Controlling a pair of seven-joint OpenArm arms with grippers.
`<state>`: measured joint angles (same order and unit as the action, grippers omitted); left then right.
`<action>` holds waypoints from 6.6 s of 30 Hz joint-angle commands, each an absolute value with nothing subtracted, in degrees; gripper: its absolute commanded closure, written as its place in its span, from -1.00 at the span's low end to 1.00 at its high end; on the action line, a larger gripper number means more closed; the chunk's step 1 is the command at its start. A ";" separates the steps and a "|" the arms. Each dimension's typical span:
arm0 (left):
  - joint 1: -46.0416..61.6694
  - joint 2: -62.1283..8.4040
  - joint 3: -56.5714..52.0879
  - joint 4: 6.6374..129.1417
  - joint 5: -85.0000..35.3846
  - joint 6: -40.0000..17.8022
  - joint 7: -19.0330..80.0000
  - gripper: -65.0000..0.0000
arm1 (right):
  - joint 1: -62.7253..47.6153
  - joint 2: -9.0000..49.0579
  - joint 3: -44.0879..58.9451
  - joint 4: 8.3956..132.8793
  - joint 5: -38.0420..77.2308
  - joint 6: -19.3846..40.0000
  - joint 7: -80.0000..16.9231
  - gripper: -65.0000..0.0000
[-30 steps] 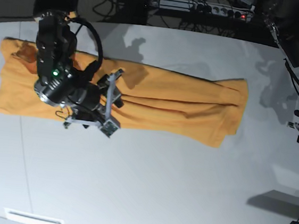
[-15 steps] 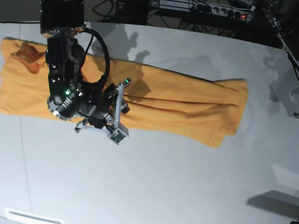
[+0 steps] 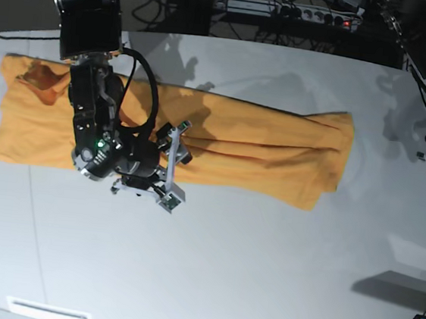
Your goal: Fold the T-shirt properly
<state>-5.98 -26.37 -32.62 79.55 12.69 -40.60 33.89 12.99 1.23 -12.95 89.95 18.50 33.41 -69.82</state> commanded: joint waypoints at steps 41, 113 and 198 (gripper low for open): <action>-7.16 -27.74 -32.84 80.75 12.26 -40.00 32.66 0.33 | 17.27 1.45 -12.97 82.51 19.21 33.45 -67.21 0.97; -7.16 -25.36 -26.95 81.98 -33.45 -40.00 44.79 0.31 | -7.16 1.36 -9.98 111.25 19.21 33.36 -73.10 0.17; -42.51 -18.24 -19.74 37.32 -39.43 -33.36 79.08 0.33 | -8.48 1.45 -7.43 111.43 19.30 33.36 -71.43 0.17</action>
<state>-40.64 -17.74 -19.79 36.36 -38.04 -33.17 79.53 -9.06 1.69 -7.40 110.41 18.65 33.39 -72.51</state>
